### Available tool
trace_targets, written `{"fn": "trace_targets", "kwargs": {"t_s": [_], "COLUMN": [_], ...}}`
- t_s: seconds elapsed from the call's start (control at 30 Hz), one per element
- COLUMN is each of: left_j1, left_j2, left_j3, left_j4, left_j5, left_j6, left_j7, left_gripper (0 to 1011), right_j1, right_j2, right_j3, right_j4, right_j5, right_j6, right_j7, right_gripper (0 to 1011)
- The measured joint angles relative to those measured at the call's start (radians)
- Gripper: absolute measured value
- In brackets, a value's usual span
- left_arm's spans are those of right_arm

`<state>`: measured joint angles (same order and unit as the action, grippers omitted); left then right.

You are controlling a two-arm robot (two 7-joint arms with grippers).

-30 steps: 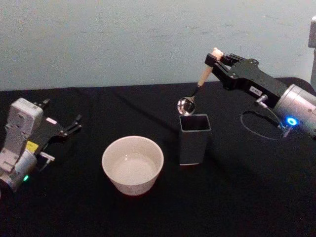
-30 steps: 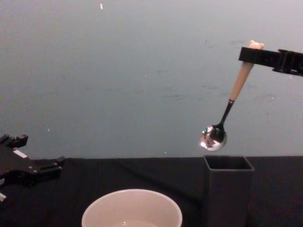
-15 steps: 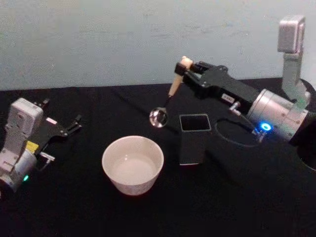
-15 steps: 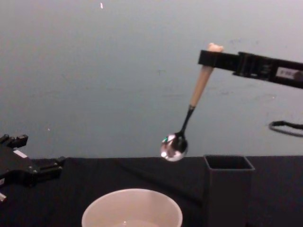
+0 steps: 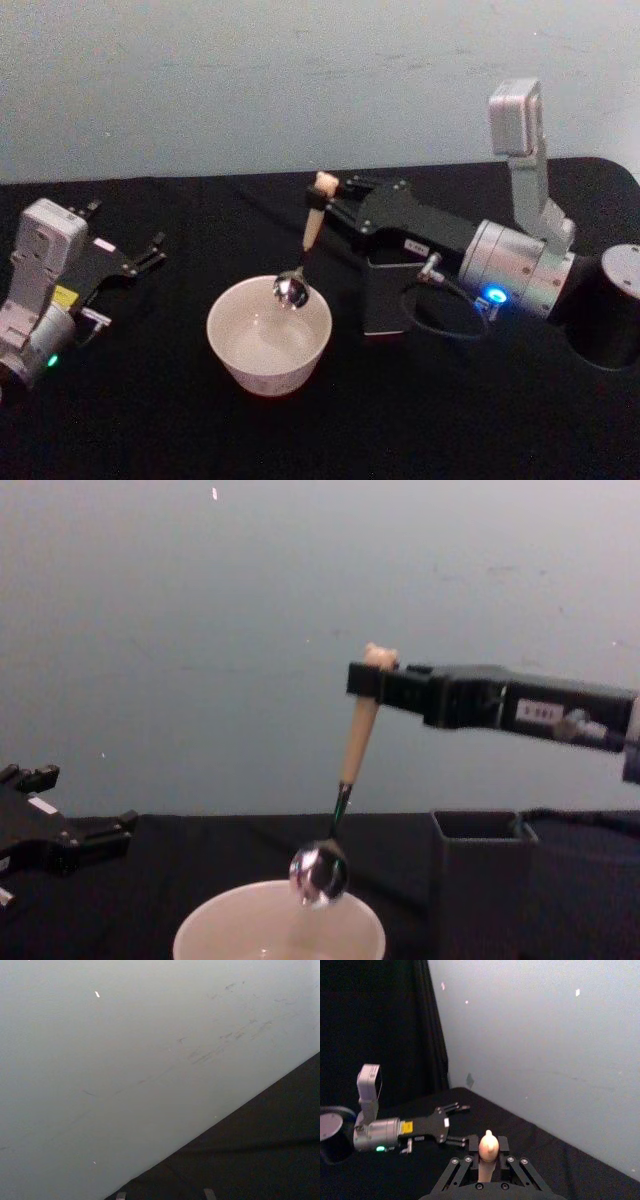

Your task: Pick up the stirring spoon with one hand, stir inside the cup, then place it back in its original position.

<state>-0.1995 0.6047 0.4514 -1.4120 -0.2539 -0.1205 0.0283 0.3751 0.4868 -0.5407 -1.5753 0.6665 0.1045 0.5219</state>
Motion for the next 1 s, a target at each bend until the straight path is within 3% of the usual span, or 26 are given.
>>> {"fn": "trace_targets", "kwargs": {"t_s": [0.47,1.0], "left_j1": [0.000,0.000], "left_j2": [0.000,0.000], "left_j3": [0.000,0.000], "left_j4": [0.000,0.000], "left_j5": [0.000,0.000], "left_j6": [0.000,0.000], "left_j7": [0.000,0.000], "left_gripper": [1001,1001], "right_j1": [-0.007,-0.008], "right_j2": [-0.013,-0.047], "right_j3": [-0.061,-0.095], "right_j4": [0.038,0.070], "right_j5": [-0.109,-0.172], "right_j6": [-0.046,-0.054], "right_j7": [0.038,0.071], "right_gripper": [214,214]}}
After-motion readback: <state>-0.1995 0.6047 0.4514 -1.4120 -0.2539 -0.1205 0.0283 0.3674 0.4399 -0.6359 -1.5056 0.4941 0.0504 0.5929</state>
